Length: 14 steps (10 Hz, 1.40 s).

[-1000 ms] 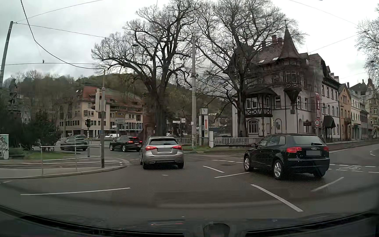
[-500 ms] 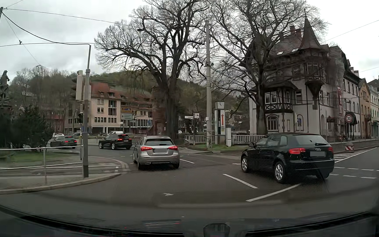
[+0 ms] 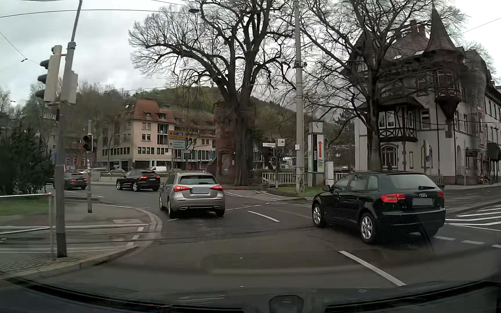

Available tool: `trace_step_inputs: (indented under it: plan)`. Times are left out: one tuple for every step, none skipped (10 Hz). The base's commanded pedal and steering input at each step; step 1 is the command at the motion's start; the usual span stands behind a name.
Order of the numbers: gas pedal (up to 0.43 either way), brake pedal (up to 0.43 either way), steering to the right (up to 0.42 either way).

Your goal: Follow the waypoints while adhering to traffic rules and regulations

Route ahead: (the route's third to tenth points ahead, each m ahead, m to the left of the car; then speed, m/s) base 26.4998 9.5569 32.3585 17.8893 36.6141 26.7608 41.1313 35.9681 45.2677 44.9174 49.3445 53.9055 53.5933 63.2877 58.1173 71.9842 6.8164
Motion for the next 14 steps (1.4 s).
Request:
trace_step_inputs:
  plan:
    - [0.028, 0.000, -0.083]
    - [0.028, 0.000, -0.086]
    - [0.028, 0.000, -0.090]
    - [0.028, 0.000, -0.096]
    - [0.028, 0.000, -0.100]
    - [0.028, 0.000, -0.104]
    - [0.028, 0.000, -0.109]
    - [0.028, 0.000, -0.114]
    - [0.028, 0.000, -0.120]
    - [0.028, 0.000, -0.127]
    - [0.028, 0.000, -0.136]
    - [0.028, 0.000, -0.149]
    - [0.028, 0.000, -0.154]
    - [0.028, 0.000, -0.159]
